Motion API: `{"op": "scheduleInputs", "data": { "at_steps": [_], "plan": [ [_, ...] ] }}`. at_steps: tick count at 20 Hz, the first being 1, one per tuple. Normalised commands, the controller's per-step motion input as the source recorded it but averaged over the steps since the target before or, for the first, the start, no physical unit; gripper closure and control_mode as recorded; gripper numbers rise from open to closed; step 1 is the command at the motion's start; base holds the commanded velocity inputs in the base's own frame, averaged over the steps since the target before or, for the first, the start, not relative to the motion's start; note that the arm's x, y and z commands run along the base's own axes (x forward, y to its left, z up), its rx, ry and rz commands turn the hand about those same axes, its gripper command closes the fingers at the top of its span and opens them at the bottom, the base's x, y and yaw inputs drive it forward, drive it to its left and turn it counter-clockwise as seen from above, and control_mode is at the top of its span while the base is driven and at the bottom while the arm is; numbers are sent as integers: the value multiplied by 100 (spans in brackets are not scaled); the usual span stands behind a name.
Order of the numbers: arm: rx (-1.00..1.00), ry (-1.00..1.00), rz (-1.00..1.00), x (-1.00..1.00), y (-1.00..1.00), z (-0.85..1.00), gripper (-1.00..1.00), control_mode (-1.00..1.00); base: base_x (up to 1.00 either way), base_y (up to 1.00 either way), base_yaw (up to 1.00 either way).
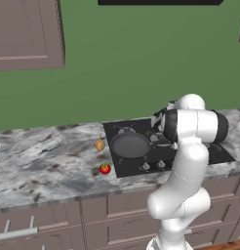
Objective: Place the pan on the front left burner on the stove. Then place the tomato and the onion in the pan and turn on the front left burner.
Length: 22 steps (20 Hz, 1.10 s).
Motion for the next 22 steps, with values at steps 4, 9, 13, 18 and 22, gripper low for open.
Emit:
{"op": "scheduleInputs", "data": {
  "at_steps": [4, 9, 13, 18, 22],
  "plan": [
    [0, 0, 0, 18, -1, -20, 100, -100, 0, 0, 0],
    [0, 0, 0, 9, 0, -30, 100, -100, 0, 0, 0],
    [0, 2, 0, 10, 0, -34, 100, -100, 0, 0, 0],
    [-1, 1, 0, 1, 0, -31, 100, -100, 0, 0, 0],
    [-3, 0, 0, 0, 0, -23, -100, -100, 0, 0, 0]
  ]
}}
